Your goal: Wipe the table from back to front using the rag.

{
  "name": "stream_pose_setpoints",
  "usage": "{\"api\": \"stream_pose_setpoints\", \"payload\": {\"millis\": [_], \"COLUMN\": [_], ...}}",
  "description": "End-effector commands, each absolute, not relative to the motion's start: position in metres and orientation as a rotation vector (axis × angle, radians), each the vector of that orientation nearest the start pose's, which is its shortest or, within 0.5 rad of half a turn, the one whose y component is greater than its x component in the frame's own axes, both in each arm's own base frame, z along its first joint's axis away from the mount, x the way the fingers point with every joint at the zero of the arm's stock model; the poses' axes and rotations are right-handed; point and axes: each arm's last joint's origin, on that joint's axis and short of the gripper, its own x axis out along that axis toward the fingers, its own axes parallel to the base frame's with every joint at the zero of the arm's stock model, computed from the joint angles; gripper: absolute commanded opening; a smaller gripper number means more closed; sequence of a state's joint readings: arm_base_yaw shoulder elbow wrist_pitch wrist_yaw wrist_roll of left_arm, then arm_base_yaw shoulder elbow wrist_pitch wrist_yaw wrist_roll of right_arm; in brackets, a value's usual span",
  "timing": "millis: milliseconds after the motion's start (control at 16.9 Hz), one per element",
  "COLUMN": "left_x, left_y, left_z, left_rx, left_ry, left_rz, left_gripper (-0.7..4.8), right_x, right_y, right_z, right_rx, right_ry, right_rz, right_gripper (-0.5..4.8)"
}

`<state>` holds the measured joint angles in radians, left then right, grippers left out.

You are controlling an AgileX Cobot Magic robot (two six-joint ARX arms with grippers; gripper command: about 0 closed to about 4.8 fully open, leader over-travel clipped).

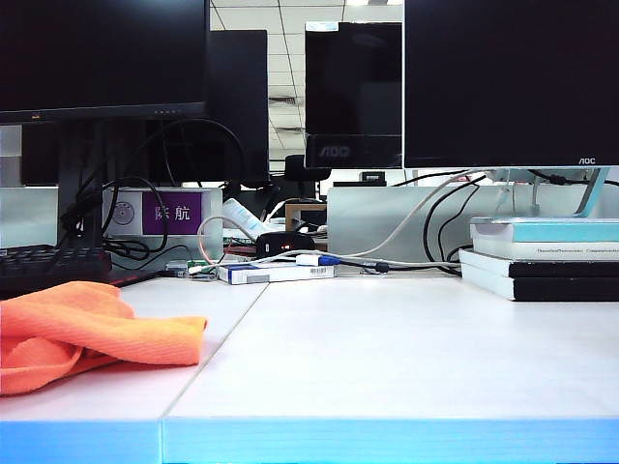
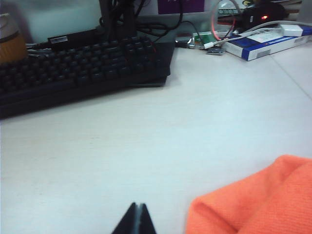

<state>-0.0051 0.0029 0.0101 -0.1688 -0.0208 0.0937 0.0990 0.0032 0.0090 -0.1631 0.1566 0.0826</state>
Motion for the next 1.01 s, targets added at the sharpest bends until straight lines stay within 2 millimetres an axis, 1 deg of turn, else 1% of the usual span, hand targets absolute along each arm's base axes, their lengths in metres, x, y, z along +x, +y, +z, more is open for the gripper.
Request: {"api": "stream_pose_setpoints", "payload": {"millis": [59,178,237,296,355,414,473,533,769,888,1006], "left_x": [0.096,0.096,0.096,0.096,0.095,0.095,0.093,0.092,0.086,0.085,0.088], "left_y": [0.0,0.0,0.0,0.0,0.001,0.001,0.001,0.001,0.001,0.001,0.001], "left_z": [0.148,0.148,0.148,0.149,0.152,0.155,0.164,0.172,0.203,0.222,0.241], "left_rx": [0.091,0.091,0.061,0.003,-0.074,-0.106,-0.108,-0.11,-0.144,-0.143,-0.141], "left_ry": [0.179,0.179,0.179,0.176,0.168,0.156,0.131,0.107,0.019,0.0,0.036], "left_rz": [0.001,0.001,0.006,0.026,0.054,0.059,0.057,0.056,0.063,0.062,0.064], "left_gripper": [-0.05,-0.05,-0.05,-0.05,-0.05,-0.05,-0.05,-0.05,-0.05,-0.05,-0.05], "right_x": [0.096,0.096,0.096,0.097,0.096,0.095,0.093,0.091,0.076,0.072,0.072], "right_y": [0.005,0.005,0.005,0.005,0.005,0.005,0.004,0.004,0.001,-0.001,-0.001], "right_z": [0.149,0.149,0.151,0.156,0.163,0.169,0.178,0.187,0.237,0.264,0.289], "right_rx": [0.067,0.067,0.069,0.092,0.159,0.208,0.24,0.244,0.257,0.261,0.257], "right_ry": [0.149,0.149,0.132,0.088,0.051,0.031,0.008,-0.017,-0.153,-0.168,-0.164], "right_rz": [-0.061,-0.061,-0.06,-0.059,-0.059,-0.068,-0.077,-0.077,-0.121,-0.15,-0.154], "right_gripper": [0.0,0.0,-0.01,-0.01,-0.01,-0.01,-0.01,-0.01,-0.01,-0.01,-0.01]}}
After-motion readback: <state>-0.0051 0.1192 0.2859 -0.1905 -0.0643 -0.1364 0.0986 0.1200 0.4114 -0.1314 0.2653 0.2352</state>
